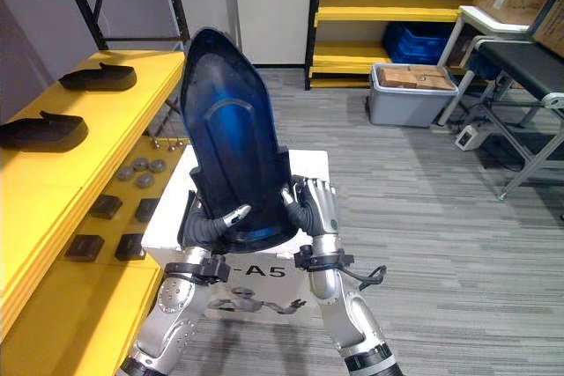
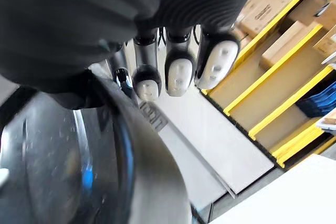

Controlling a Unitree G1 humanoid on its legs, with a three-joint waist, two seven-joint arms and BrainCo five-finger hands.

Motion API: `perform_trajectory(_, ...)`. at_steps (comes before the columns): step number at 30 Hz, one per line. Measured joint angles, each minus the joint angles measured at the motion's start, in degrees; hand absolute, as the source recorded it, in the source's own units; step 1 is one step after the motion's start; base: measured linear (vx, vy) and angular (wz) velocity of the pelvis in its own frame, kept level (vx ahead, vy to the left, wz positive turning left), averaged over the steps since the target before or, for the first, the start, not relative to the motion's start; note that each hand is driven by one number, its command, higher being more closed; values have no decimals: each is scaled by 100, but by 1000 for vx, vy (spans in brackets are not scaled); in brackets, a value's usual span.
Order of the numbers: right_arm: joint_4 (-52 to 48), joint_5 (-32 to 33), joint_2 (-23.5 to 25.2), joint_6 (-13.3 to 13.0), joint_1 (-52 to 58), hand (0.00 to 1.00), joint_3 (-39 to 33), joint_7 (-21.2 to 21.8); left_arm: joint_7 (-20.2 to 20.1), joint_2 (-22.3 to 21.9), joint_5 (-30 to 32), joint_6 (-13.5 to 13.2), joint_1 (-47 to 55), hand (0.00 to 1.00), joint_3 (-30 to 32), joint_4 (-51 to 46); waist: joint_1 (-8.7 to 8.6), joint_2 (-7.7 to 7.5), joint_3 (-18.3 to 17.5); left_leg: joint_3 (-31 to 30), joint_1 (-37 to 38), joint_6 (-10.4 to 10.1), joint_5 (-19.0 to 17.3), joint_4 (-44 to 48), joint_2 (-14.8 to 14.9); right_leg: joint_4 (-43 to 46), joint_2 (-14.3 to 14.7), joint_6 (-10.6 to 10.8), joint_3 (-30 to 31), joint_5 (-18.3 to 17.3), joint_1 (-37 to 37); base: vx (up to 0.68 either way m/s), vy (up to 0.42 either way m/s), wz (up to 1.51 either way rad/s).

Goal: Walk over and take plastic housings, then place them on the shelf

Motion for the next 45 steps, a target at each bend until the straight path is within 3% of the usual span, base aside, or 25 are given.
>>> perform_trajectory(7,-18,327,3,-166,204,0,112,89,43,113,118,127,-14,100,51,5,-72,-9,-19,3,-1,2,22,-1,-1,-2,-2,1,4,30,-5,0,0,0)
perform_trajectory(13,-593,1459,33,-475,479,0,-359,375,-102,-40,718,147,12,100,197,-44,-58,-11,-19,5,-2,0,36,-3,-1,-4,-2,5,5,40,-7,0,0,0)
perform_trajectory(14,-889,1846,85,-666,523,0,-584,431,-132,-132,853,173,32,100,231,-50,-65,-11,-19,8,-2,0,36,-3,0,-4,-1,6,7,41,-8,0,0,0)
perform_trajectory(18,-1408,2894,262,-1035,577,0,-1682,525,-184,-261,1149,239,263,100,494,-131,-79,-13,-18,14,-1,0,36,-3,3,-7,1,7,13,41,-9,0,0,0)
perform_trajectory(19,-1502,3506,259,-1161,645,0,-2293,652,-239,-266,1256,278,437,100,771,-255,-93,-14,-17,17,-2,0,36,-3,7,-15,5,7,15,41,-9,0,0,0)
perform_trajectory(23,-1511,4827,337,-1392,876,0,-3374,948,-256,-279,1421,318,774,100,1331,-579,-125,-16,-16,15,-28,-7,31,-4,20,-42,19,7,13,40,-19,0,0,0)
perform_trajectory(27,-1067,5743,530,-1670,1152,0,-4288,1017,-254,-339,1480,314,1109,100,1722,-807,-139,-22,-14,16,-66,-14,24,-3,19,-84,20,11,11,43,-34,0,0,0)
perform_trajectory(30,-42,5833,628,-1670,1478,0,-4659,977,-257,-474,1564,312,1411,100,1955,-937,-148,-31,-8,17,-82,-17,21,-2,21,-93,22,11,12,44,-44,0,0,0)
perform_trajectory(35,1486,5570,965,-1282,2146,0,-4672,1008,-302,-568,1563,257,1973,100,2012,-1188,-127,-39,-3,25,-68,-31,8,-3,42,-90,32,12,9,43,-16,0,0,0)
perform_trajectory(42,3860,5051,1229,-934,2440,0,-4045,1320,-400,-774,1562,173,2382,100,2057,-1361,-49,-86,18,65,59,-121,-128,-26,93,-74,16,64,-27,5,151,-29,6,0)
perform_trajectory(45,4501,4971,1285,-767,2425,0,-3616,1566,-418,-827,1562,121,2395,100,2060,-1404,72,-88,16,60,68,-122,-127,-26,95,-58,13,87,-51,-10,165,-3,2,2)
